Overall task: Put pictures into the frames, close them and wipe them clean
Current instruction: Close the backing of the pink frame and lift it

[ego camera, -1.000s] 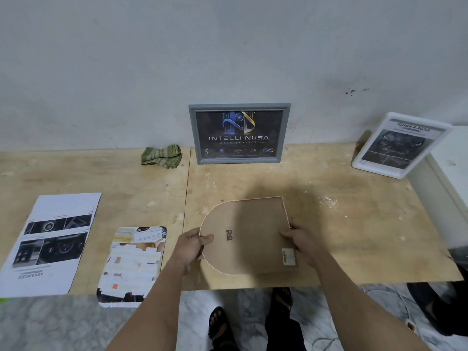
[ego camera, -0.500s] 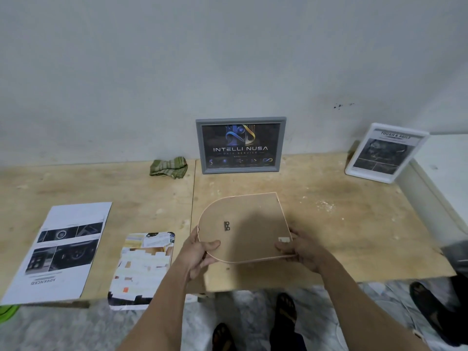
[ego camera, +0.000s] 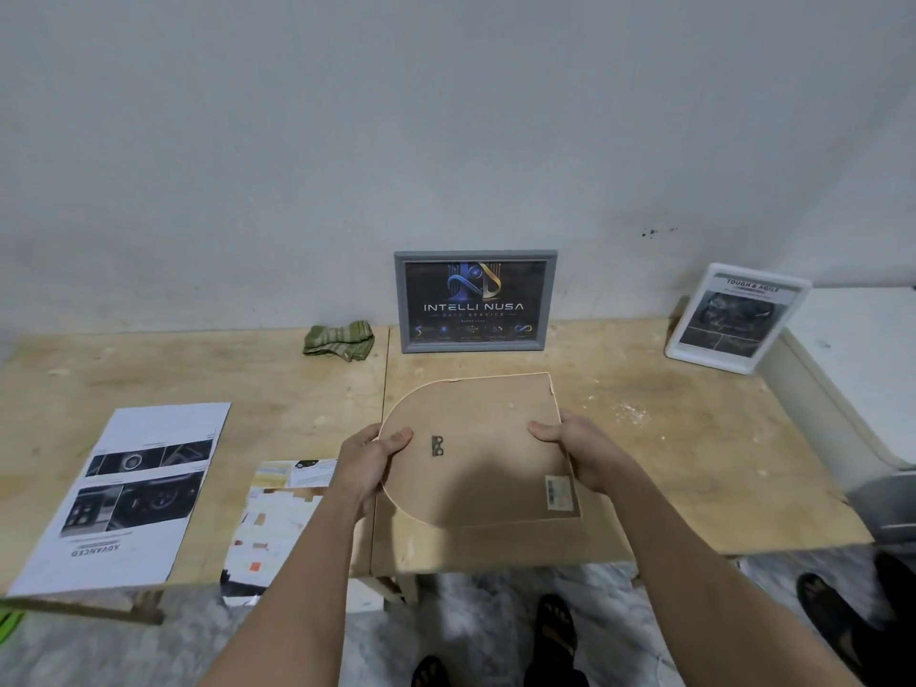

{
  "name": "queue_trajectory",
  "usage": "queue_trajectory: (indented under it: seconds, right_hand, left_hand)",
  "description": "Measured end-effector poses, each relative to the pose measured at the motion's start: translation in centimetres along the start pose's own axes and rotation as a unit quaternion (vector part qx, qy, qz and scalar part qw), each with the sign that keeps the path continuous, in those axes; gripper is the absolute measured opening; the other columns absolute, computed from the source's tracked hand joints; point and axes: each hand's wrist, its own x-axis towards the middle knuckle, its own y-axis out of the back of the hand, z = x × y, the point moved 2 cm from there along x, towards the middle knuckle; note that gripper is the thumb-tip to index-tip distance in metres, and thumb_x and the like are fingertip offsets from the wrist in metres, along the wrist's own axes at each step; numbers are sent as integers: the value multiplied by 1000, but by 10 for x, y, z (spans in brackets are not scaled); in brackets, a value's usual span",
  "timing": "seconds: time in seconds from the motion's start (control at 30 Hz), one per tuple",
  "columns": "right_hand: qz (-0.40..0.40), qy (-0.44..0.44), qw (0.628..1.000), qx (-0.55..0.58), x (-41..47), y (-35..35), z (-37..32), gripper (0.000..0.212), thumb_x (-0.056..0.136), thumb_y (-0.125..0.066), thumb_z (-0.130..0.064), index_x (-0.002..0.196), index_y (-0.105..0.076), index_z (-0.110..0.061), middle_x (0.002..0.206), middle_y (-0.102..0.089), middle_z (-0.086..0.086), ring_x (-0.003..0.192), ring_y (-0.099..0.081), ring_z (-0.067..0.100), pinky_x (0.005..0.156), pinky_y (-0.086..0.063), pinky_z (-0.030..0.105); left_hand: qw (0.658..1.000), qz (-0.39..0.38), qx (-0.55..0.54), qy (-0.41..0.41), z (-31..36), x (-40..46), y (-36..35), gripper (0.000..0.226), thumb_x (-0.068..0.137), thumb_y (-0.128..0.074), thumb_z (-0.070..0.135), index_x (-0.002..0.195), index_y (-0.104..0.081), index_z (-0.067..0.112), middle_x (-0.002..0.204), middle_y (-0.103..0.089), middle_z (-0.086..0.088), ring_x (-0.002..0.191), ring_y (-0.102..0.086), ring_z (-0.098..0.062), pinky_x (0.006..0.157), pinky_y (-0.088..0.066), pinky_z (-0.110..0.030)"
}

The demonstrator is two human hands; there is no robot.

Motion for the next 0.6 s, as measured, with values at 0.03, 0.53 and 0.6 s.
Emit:
queue_trajectory:
  seconds: [0.03,0.53,0.6]
  right_hand:
    - [5,9,1000,3,2,0,-6,28,86,-66,-12,112,-63,0,101,-73,17,88,-71,32,75,-56,37]
    - [-41,32,997,60,-23,-15,-4,56,74,-69,15,123,-51,-1,106,-70,21,88,-70,33,73,-58,40]
    - [-13,41,993,107,-20,-13,-5,56,75,-69,14,125,-50,-1,105,-71,20,83,-72,31,65,-58,37]
  left_hand:
    - [1000,-7,8,-6,4,1,0,22,87,-73,14,108,-70,8,80,-75,-3,55,-67,-9,48,-50,-21]
    - [994,-2,-106,-19,37,3,-12,27,91,-66,5,118,-63,1,96,-73,-13,73,-69,-22,50,-57,-26]
    - [989,-79,-126,25,30,-4,-21,35,91,-61,-4,125,-59,3,106,-73,-15,80,-72,-23,58,-61,-32]
